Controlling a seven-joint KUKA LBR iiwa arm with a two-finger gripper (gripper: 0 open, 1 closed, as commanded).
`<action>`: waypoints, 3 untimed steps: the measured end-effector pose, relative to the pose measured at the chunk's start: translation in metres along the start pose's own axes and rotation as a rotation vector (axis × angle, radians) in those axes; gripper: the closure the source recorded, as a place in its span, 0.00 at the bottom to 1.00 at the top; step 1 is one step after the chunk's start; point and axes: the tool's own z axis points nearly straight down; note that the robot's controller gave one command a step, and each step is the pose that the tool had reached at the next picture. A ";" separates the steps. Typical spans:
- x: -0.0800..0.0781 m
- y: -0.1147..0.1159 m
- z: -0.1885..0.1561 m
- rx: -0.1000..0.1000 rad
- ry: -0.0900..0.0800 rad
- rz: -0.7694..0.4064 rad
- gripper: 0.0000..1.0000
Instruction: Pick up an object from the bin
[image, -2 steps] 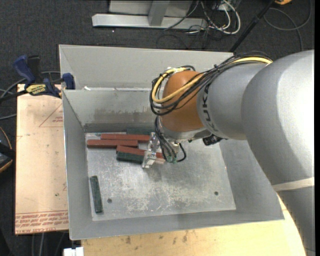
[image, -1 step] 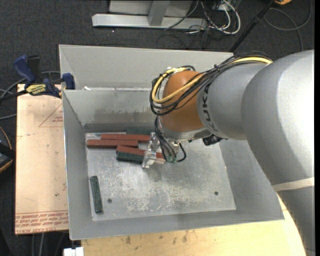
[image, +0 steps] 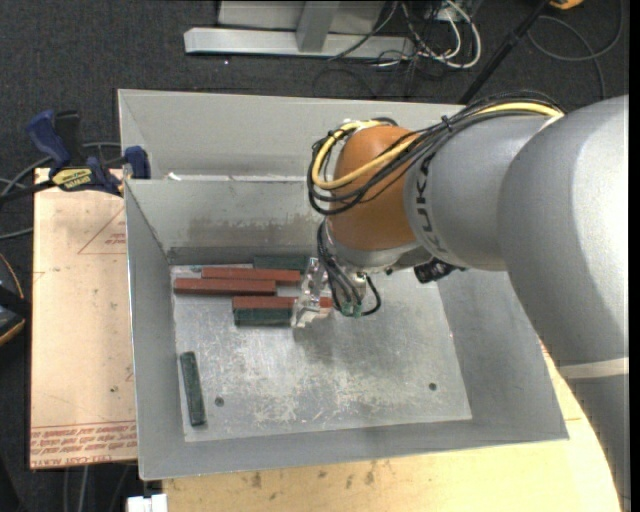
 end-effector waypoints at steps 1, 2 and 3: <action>-0.003 -0.002 -0.008 0.002 -0.001 0.007 1.00; -0.029 -0.001 -0.050 0.003 0.003 0.043 1.00; -0.008 -0.015 -0.092 0.003 0.001 0.022 0.00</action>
Offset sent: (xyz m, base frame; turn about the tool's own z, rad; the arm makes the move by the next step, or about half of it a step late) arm 0.0369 -0.0095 0.0610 0.0544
